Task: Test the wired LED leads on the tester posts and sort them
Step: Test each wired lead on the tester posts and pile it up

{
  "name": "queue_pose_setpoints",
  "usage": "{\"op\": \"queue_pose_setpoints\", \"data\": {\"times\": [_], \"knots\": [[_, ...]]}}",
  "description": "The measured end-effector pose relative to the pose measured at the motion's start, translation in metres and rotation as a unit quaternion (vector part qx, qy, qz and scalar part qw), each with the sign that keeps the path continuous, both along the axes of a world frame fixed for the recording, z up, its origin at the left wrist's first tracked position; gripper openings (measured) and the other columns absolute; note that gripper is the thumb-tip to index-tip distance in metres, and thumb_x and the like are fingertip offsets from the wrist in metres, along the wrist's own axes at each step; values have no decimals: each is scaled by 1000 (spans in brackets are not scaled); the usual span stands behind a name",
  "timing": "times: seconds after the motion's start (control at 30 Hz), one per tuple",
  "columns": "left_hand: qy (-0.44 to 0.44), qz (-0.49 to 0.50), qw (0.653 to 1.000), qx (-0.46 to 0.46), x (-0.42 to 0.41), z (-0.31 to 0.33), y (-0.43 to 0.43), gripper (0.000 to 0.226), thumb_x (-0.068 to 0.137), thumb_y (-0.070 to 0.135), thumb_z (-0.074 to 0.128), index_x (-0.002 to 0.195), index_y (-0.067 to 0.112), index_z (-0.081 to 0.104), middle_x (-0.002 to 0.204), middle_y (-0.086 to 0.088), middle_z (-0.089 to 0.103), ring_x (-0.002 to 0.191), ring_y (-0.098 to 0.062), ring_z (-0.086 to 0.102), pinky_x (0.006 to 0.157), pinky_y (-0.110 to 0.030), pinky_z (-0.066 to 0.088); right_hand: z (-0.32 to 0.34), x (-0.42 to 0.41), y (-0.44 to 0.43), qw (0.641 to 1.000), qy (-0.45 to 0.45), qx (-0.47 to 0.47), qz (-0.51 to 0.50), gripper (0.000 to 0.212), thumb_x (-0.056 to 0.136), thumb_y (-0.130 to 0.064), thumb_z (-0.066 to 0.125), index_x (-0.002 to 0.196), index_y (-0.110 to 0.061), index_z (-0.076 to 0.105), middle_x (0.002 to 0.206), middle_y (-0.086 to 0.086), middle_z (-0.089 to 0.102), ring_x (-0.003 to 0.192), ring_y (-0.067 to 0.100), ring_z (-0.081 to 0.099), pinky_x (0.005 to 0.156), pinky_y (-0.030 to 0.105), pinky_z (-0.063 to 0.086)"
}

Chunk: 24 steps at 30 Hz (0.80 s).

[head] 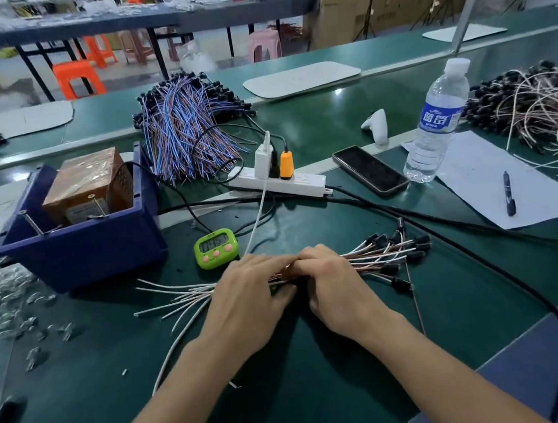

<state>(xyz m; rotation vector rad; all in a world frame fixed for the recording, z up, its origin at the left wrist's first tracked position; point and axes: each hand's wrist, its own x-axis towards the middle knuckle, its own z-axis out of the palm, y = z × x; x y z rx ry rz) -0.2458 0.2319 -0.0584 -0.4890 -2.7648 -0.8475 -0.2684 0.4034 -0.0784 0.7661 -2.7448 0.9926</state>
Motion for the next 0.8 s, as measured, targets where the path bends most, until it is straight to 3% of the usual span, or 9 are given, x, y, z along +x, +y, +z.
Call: {"op": "queue_pose_setpoints", "data": {"times": [0.1,0.2,0.33,0.47,0.63,0.7,0.8], "knots": [[0,22,1000,-2,-7,-5,-2,33,84,16,78,113,33,77,97,10,76,90,-19,62,81,-32,41,-2,0,4,997,1,-64,-40,45,69,3,51,97,-19,79,98,-11,70,98,7,59,91,15,45],[-17,56,998,-4,-8,-9,-7,24,88,21,75,108,33,80,93,9,75,90,-20,61,81,-31,40,-2,-2,7,992,4,-89,-86,42,69,9,56,86,-22,79,93,-16,72,95,3,63,90,8,43],[-22,112,992,57,2,-7,-30,20,84,25,78,99,39,80,81,20,72,83,-5,61,73,-16,45,-4,-1,5,989,12,-72,-129,43,73,16,61,74,-24,76,86,-16,71,90,4,61,87,8,42],[-28,180,978,103,19,3,-80,21,82,20,81,88,41,81,77,26,71,83,4,65,73,-7,46,6,7,-13,991,77,-44,-96,41,71,17,68,74,-22,76,83,-18,69,91,8,59,88,26,50],[-5,289,945,153,47,13,-134,23,80,22,82,79,44,79,80,36,69,80,10,65,68,1,39,33,15,-98,993,67,-95,5,36,74,10,68,77,-25,77,84,-15,71,92,4,61,87,15,45],[6,323,935,148,59,16,-157,18,80,23,82,81,41,80,79,33,70,80,9,66,71,-2,42,42,18,-145,992,42,-103,66,32,76,3,64,79,-26,77,83,-13,71,87,3,59,83,12,43],[15,385,918,98,75,18,-190,13,82,24,81,87,36,82,84,16,77,83,-5,67,84,-26,53,48,25,-214,985,-26,-89,148,30,84,-5,61,88,-27,80,89,-10,71,84,7,62,77,12,45]]}}
